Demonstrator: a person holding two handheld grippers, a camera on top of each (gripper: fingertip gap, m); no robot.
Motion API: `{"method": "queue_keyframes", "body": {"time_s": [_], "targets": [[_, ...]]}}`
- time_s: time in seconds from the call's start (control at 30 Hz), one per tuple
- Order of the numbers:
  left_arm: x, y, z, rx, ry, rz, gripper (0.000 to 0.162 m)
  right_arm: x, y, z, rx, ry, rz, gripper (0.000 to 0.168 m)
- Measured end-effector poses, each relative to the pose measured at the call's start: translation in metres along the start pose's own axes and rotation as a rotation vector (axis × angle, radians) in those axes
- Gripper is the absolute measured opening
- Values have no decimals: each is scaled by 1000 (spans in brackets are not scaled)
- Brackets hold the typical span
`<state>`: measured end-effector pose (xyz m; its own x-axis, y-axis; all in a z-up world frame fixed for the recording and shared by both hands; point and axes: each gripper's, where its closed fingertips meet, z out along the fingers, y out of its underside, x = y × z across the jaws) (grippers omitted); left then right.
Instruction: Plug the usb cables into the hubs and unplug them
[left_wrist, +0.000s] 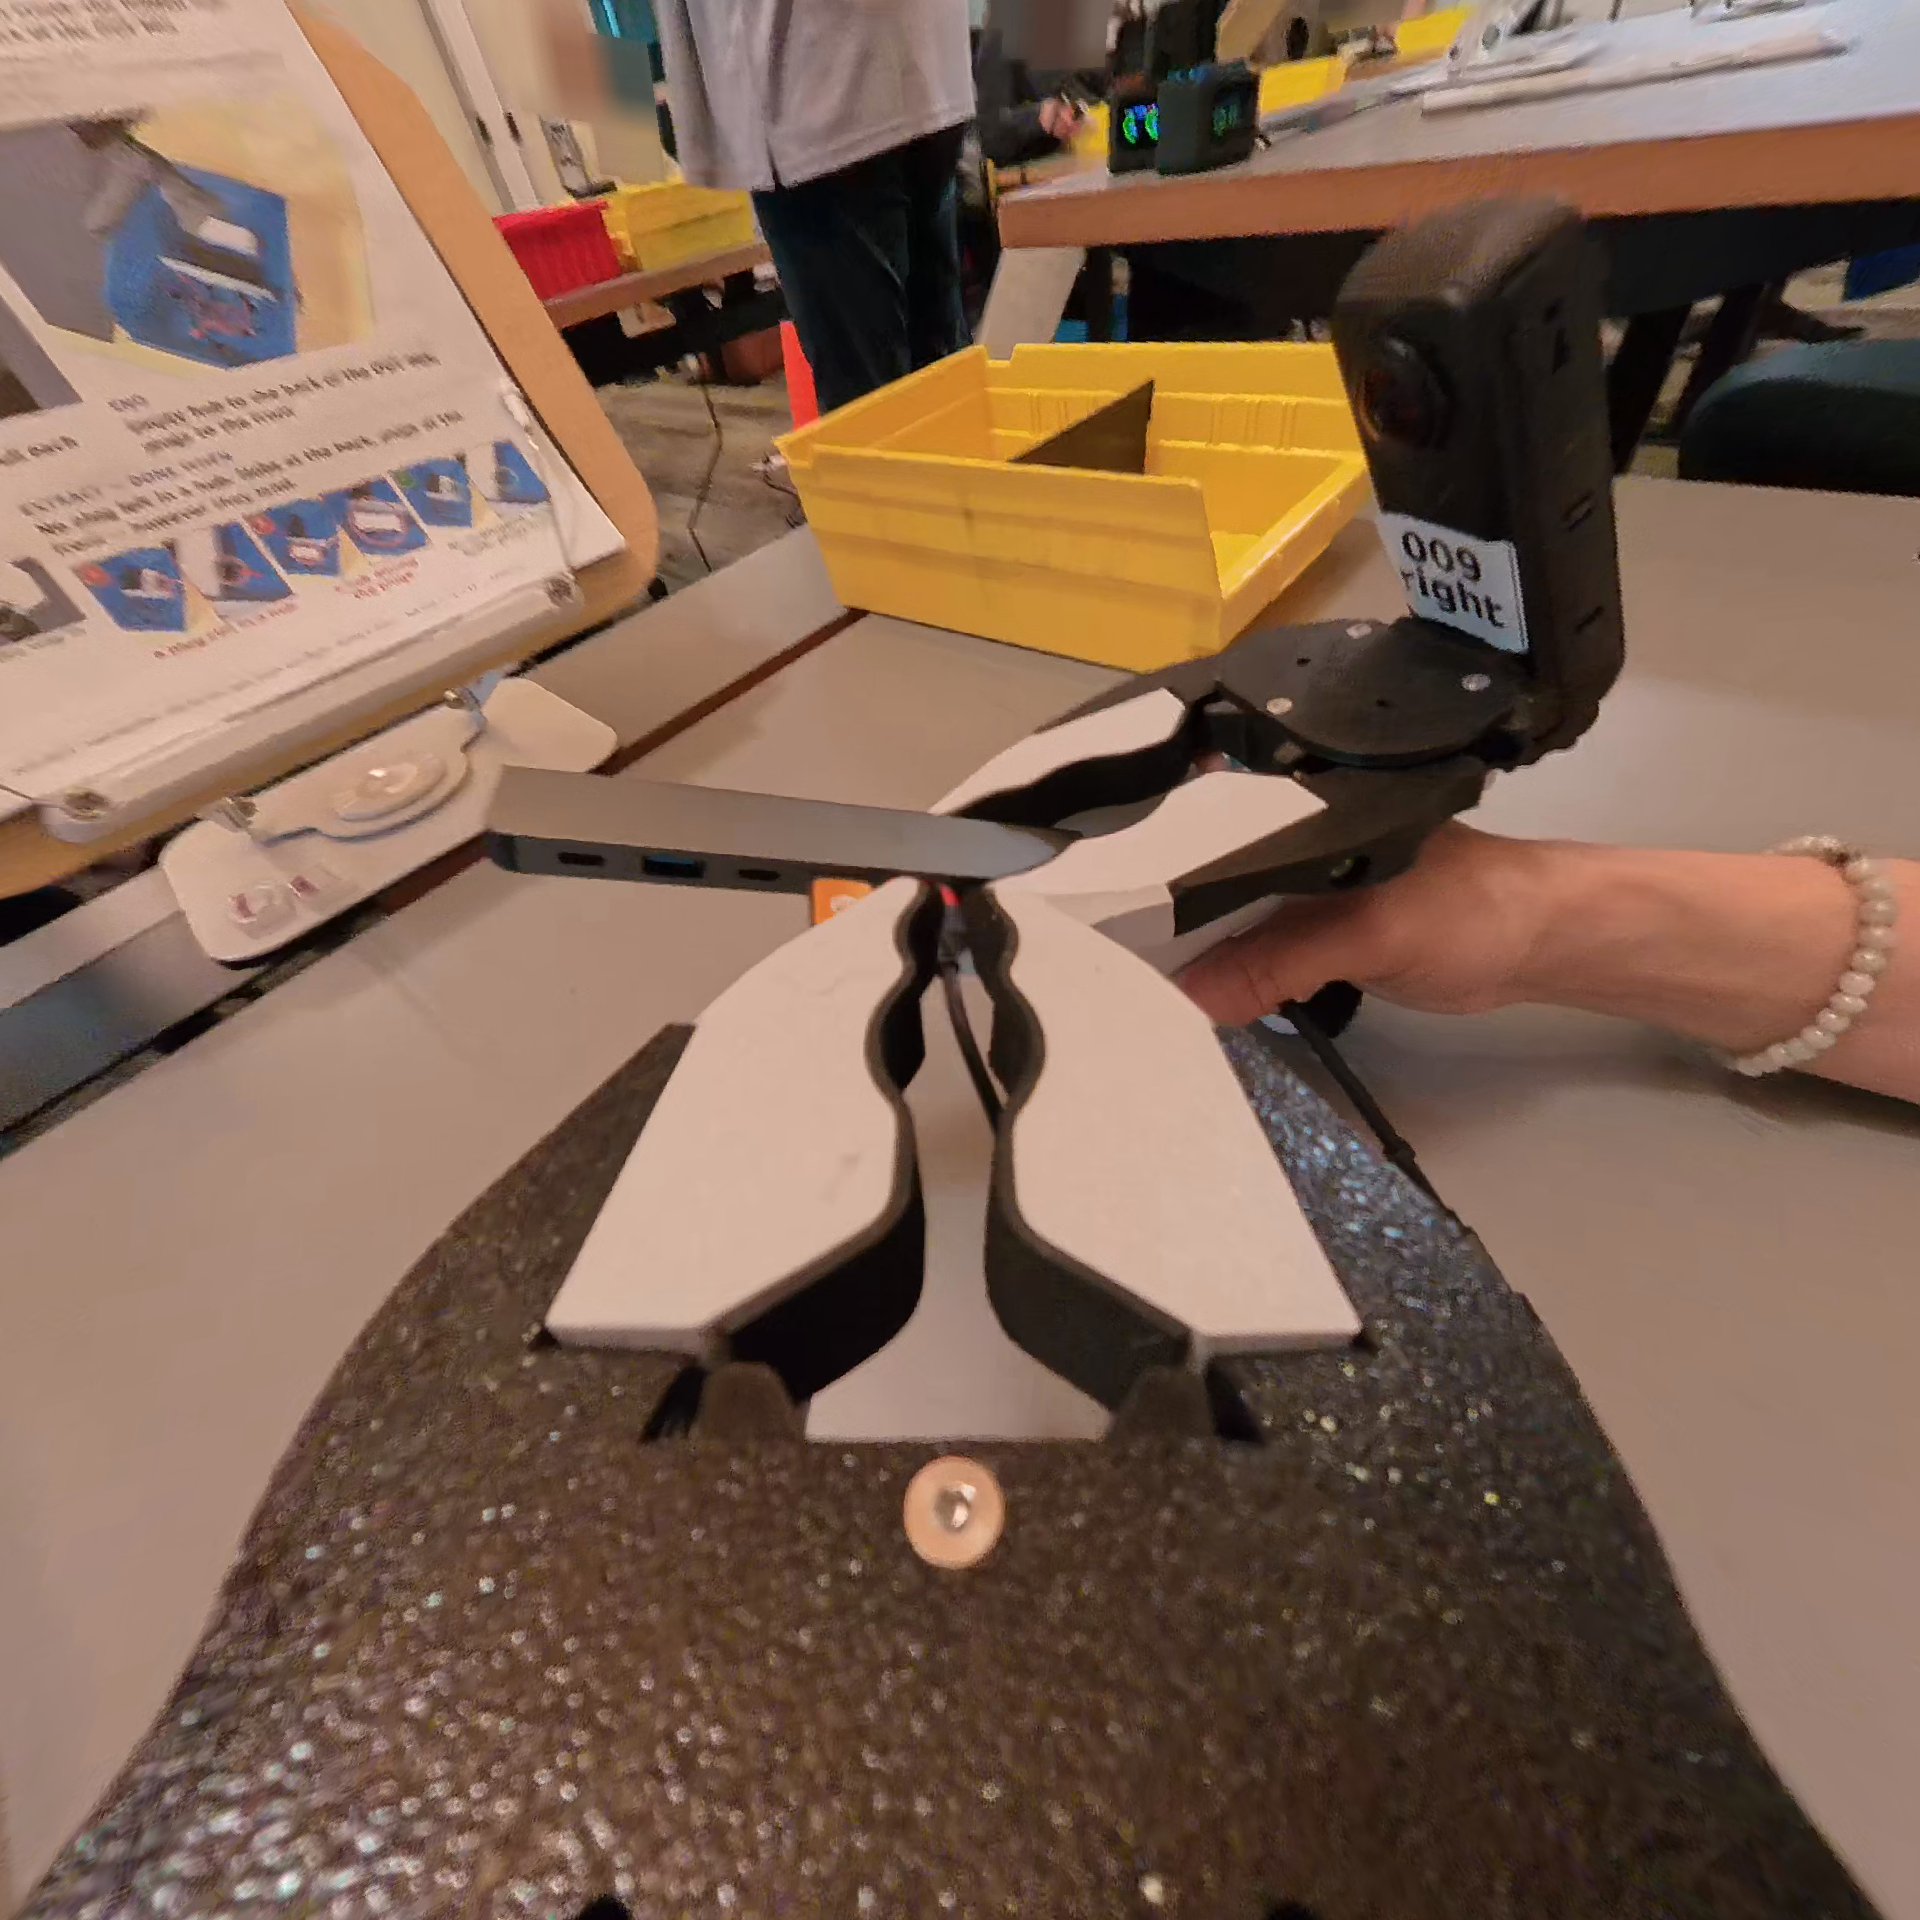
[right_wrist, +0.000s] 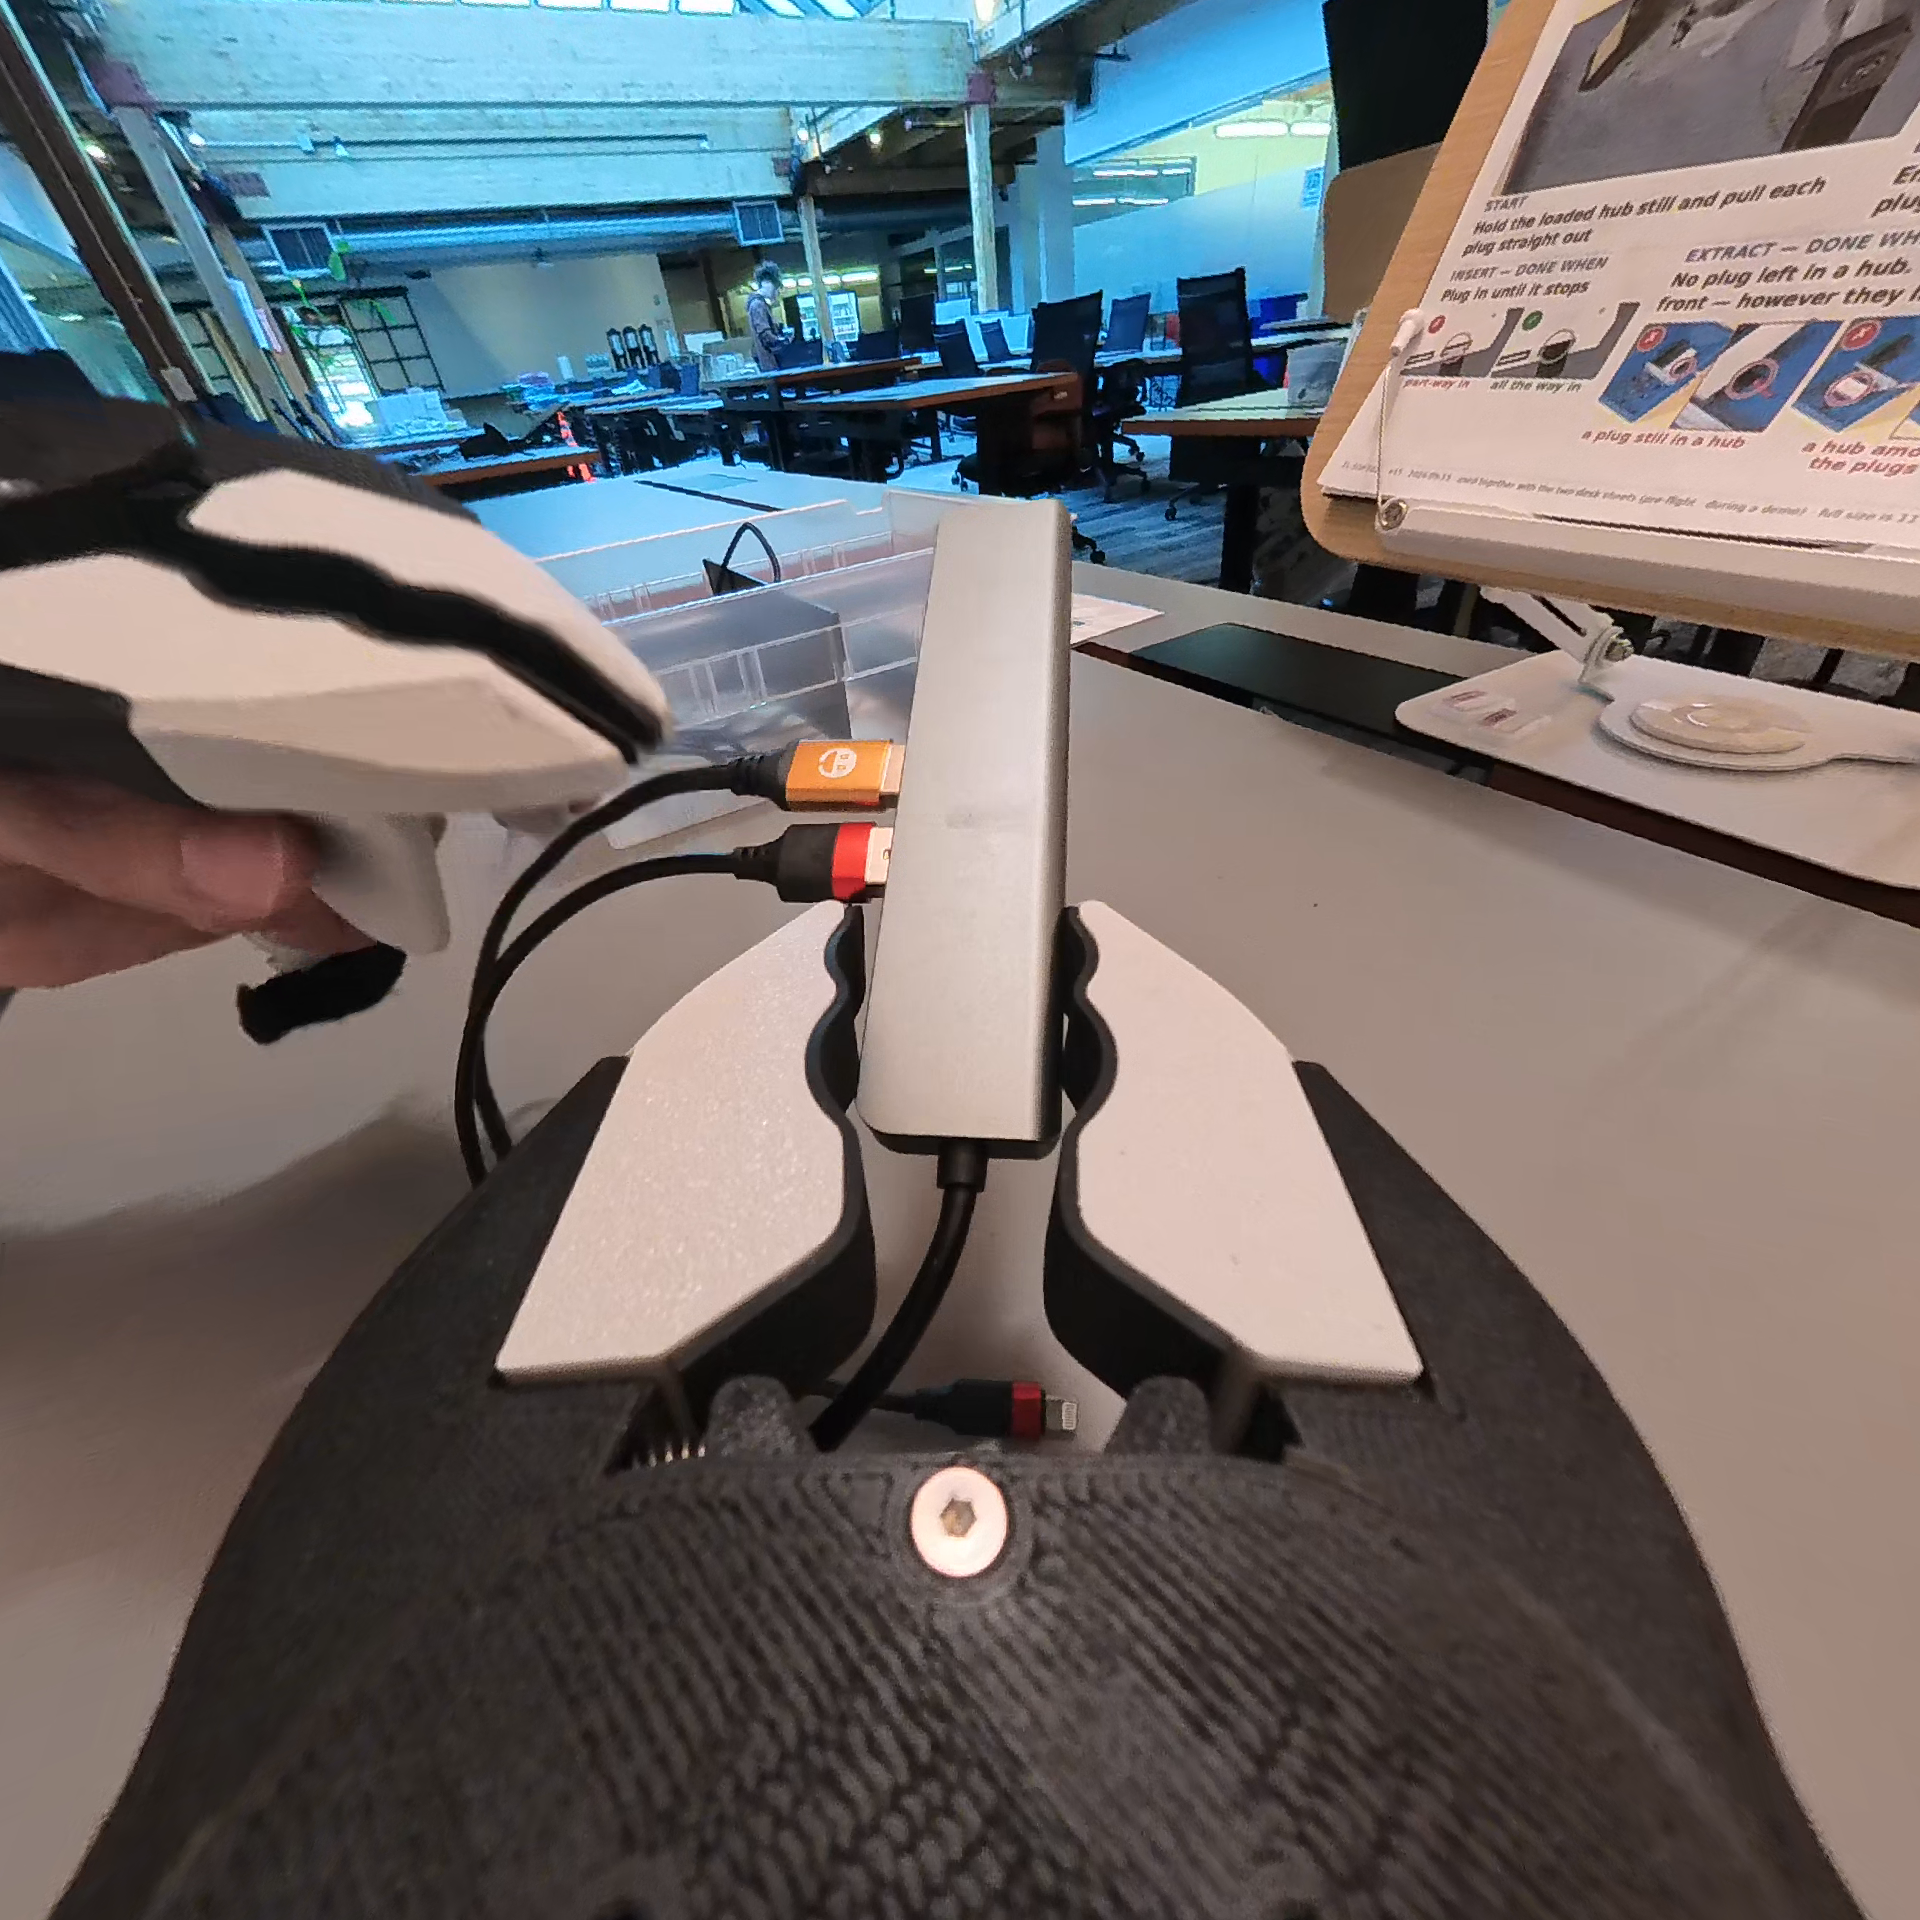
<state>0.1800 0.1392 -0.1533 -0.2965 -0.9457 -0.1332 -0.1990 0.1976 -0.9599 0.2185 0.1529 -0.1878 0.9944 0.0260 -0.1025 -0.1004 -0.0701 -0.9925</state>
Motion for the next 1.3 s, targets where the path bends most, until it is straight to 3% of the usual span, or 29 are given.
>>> {"method": "queue_keyframes", "body": {"time_s": [0.17,0.4,0.53,0.63,0.93,1.1,1.3], "targets": [[-13,-24,-16,89,-83,39,24,0,0,0,0,-10,15,36],[-8,-22,-6,121,-58,-7,47,2,1,2,-13,12,11,36],[-11,-26,-2,210,-130,29,55,4,3,3,-29,35,4,36],[-9,-16,8,215,-174,125,83,1,4,4,-34,29,-16,36],[-10,-14,11,222,-338,254,87,-7,7,7,-57,7,-69,36],[-18,-21,3,270,-368,155,83,-7,12,11,-98,46,-118,35],[-15,-22,3,271,-362,165,87,-6,14,11,-111,52,-116,33]]}}
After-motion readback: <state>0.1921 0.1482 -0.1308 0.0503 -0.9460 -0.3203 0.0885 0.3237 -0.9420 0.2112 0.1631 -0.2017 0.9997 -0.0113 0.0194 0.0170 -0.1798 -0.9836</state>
